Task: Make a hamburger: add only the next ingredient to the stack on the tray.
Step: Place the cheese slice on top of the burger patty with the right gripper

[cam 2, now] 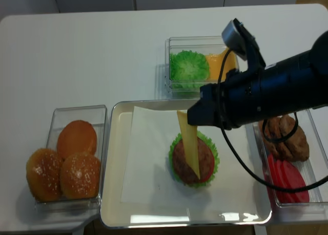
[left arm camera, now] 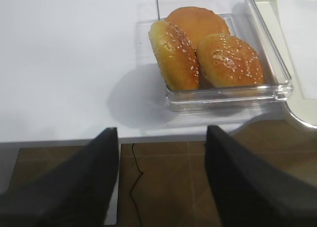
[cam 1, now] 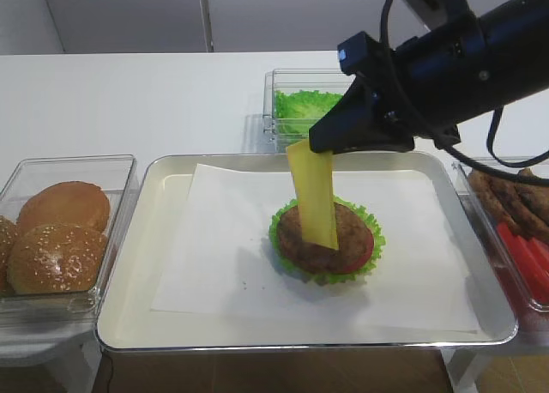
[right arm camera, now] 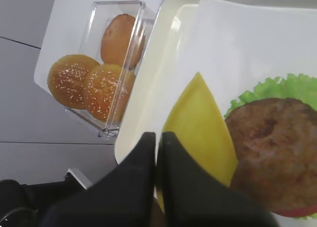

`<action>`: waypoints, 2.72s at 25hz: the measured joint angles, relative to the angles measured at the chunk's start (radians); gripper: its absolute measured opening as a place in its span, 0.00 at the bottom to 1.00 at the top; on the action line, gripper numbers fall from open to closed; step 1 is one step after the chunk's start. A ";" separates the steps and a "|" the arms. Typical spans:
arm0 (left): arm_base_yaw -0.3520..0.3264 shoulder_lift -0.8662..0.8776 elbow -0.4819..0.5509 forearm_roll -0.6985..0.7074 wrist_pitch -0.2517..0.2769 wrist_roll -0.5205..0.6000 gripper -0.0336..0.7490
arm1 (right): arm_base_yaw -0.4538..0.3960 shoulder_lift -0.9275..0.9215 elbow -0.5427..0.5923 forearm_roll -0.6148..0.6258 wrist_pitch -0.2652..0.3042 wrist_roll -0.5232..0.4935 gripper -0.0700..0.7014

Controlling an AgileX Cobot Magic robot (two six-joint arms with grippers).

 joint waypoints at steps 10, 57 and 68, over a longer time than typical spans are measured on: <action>0.000 0.000 0.000 0.000 0.000 0.000 0.57 | 0.000 0.035 0.000 -0.062 -0.014 -0.021 0.12; 0.000 0.000 0.000 0.000 0.000 0.000 0.57 | 0.000 0.082 0.000 -0.308 -0.083 0.057 0.12; 0.000 0.000 0.000 0.000 0.000 0.000 0.57 | 0.000 0.104 0.000 -0.215 -0.087 -0.058 0.12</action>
